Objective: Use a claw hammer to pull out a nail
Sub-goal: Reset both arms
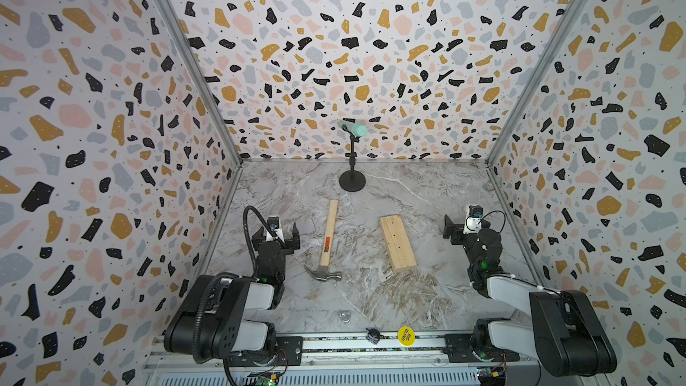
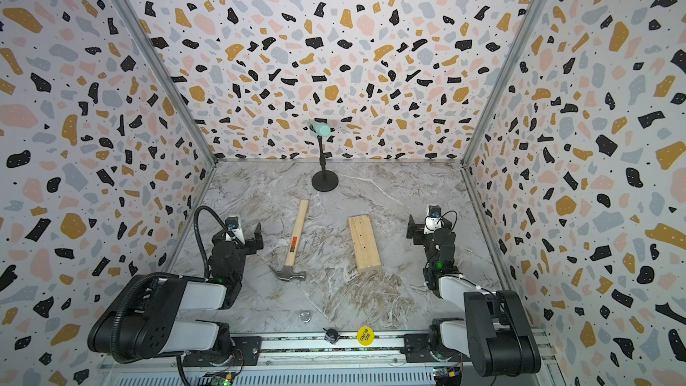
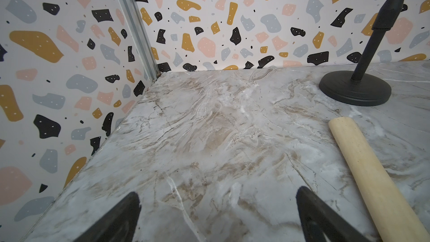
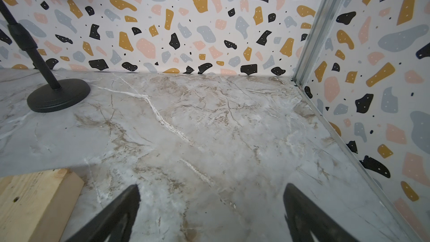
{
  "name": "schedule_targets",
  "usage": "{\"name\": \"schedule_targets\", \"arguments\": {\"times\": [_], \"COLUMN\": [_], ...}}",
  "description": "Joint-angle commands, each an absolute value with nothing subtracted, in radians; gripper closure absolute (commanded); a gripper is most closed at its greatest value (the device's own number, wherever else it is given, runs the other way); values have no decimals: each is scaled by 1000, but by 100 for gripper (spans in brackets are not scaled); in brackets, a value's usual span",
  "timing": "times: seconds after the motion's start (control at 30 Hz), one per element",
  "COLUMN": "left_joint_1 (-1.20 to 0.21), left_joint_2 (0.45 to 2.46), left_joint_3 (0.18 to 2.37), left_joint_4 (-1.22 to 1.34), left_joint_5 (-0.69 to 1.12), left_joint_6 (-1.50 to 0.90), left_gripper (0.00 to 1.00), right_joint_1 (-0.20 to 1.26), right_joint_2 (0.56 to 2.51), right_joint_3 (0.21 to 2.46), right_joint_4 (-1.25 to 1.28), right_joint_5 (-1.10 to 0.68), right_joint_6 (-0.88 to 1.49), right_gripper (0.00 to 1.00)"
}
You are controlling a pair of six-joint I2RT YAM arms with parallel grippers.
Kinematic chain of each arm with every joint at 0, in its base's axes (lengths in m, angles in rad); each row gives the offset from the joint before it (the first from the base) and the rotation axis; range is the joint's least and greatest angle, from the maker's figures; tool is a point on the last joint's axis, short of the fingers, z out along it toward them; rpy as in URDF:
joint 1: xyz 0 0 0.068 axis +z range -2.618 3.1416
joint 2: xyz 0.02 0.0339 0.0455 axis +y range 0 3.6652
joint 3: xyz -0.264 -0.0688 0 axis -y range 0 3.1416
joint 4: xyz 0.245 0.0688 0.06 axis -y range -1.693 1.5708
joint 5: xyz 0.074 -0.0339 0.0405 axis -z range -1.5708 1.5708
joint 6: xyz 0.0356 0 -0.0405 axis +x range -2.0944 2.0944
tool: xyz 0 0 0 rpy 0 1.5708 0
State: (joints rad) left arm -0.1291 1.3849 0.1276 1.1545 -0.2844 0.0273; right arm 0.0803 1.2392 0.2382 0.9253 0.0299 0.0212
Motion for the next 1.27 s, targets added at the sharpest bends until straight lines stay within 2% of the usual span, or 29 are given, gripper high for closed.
{"name": "schedule_targets", "arguments": {"times": [0.0, 0.37, 1.23], "left_joint_1": [-123, -123, -120], "left_joint_2": [1382, 1379, 1394], "left_joint_3": [143, 143, 153], "left_joint_4": [1227, 1226, 1221], "left_joint_5": [-273, -276, -284], "left_joint_6": [34, 32, 22], "left_gripper": [1, 0, 1], "right_joint_1": [90, 113, 63], "right_joint_2": [1262, 1482, 1484], "right_joint_3": [219, 179, 225], "right_joint_4": [1024, 1292, 1202], "right_joint_5": [7, 11, -57], "right_joint_6": [-22, -69, -31], "right_gripper": [3, 2, 1]}}
